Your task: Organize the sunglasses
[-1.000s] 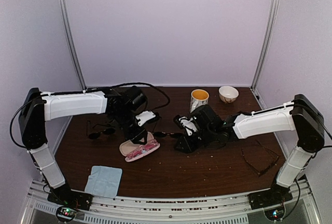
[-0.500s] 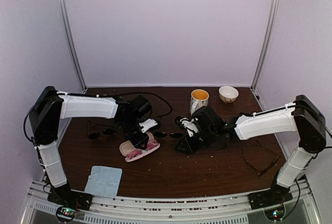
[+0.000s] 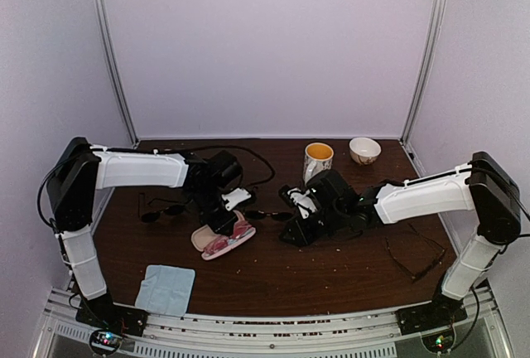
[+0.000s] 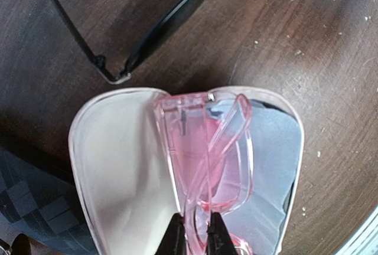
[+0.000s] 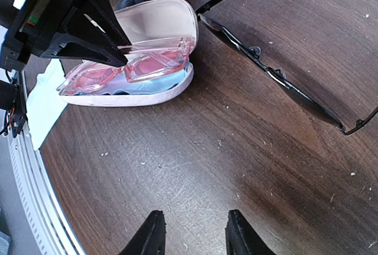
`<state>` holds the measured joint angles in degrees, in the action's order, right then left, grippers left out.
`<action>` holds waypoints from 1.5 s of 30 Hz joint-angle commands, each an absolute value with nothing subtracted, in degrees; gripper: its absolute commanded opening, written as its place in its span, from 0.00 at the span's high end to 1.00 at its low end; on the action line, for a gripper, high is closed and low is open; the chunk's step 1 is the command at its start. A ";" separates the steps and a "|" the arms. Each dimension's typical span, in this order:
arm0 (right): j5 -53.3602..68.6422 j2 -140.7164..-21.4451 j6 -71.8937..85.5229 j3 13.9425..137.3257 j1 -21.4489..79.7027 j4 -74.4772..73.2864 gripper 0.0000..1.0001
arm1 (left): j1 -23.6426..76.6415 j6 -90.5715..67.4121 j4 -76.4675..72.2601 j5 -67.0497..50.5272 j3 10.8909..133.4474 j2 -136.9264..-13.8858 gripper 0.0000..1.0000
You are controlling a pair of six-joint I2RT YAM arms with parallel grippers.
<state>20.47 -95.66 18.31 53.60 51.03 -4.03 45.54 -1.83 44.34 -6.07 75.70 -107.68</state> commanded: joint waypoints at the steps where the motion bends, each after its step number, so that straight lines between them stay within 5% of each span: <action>1: 19.16 -93.60 18.63 52.81 50.83 -2.81 0.64 | 45.63 -0.72 47.19 -6.82 79.33 -105.91 1.00; 45: 19.69 -94.09 18.46 53.44 50.80 -3.13 0.64 | 46.28 2.29 40.72 -10.02 72.40 -105.39 1.00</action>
